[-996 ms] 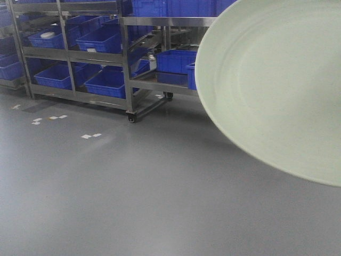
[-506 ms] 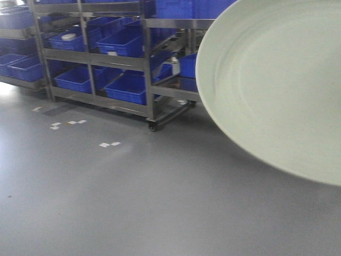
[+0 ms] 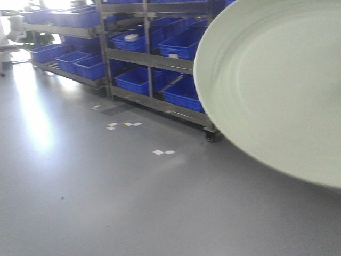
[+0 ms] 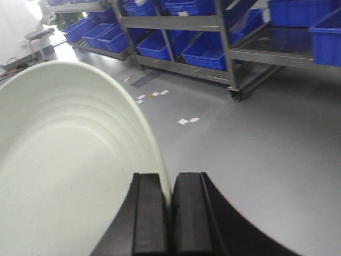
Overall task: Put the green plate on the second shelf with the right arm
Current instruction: 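Turn the base across the room carrying the plate in the right gripper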
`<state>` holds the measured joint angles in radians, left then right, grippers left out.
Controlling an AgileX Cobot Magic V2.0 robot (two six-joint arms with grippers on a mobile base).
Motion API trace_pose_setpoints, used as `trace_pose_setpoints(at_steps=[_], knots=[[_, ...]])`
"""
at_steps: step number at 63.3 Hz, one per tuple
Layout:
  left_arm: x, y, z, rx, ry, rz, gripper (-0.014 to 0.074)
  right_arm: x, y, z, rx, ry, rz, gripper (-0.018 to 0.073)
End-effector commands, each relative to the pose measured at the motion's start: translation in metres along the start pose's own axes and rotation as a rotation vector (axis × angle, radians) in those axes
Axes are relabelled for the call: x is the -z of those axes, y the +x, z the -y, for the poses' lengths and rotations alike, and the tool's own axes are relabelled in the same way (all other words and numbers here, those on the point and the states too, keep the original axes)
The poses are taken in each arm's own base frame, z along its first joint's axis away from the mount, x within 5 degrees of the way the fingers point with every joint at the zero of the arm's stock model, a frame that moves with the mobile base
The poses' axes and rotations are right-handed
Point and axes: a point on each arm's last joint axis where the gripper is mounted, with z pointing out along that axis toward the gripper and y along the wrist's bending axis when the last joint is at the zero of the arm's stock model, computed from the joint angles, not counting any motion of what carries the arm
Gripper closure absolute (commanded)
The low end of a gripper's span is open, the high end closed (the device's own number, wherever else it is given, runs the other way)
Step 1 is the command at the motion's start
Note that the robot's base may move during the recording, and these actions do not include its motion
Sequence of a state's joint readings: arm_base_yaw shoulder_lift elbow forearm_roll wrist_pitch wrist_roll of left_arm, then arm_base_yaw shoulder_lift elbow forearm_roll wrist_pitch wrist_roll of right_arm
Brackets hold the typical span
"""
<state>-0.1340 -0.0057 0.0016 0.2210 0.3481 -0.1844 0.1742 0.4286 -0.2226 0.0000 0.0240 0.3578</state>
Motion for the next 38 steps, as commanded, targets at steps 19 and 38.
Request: trace_pose_setpoints(at_steps=[19, 38], knots=[[-0.0027, 0.0071, 0.0017, 0.002, 0.014, 0.041, 0.0472, 0.0017, -0.0203, -0.0071, 0.001, -0.047, 0.138, 0.0505], [-0.0027, 0.0071, 0.0017, 0.002, 0.014, 0.041, 0.0472, 0.0017, -0.0203, -0.0071, 0.001, -0.047, 0.138, 0.0505]])
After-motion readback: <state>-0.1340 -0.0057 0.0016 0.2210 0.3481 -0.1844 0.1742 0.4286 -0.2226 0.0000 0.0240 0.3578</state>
